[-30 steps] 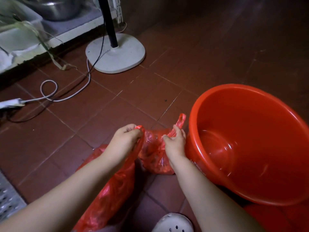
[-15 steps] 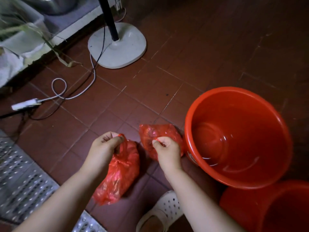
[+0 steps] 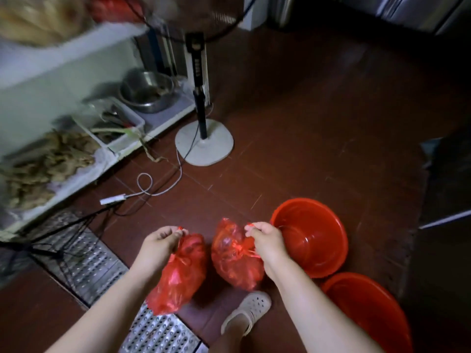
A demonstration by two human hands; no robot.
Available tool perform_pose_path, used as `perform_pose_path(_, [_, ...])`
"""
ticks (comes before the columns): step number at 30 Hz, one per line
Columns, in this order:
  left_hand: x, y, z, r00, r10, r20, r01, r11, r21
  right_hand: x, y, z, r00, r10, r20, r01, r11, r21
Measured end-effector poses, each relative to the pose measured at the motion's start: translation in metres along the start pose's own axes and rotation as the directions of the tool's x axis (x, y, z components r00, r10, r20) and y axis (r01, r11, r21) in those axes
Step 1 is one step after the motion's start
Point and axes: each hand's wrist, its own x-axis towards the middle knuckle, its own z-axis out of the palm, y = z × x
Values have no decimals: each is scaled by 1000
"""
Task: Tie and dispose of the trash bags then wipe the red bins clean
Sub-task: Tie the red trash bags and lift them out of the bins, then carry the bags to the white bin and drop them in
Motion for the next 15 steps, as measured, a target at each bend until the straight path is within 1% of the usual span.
perform_pose_path(5, [-53,102,-26,993,66,96,-74,994,83,-98,-100,-28,990,-94,-110,88,995,-53])
perform_pose_path(8, [-62,150,-30,985,90,146,-106,989,100,-133,-142,-40,985,-130,-115,122,990,-76])
perform_pose_path(12, [-53,197,-27,967,101,234,-118,991,60,-148,-177,-48,976,-157,-154,140,984,-114])
perform_pose_path(15, [-31,220,-20,951,86,297,-108,992,58,-139,-197,-51,962,-151,-228,126,985,-119])
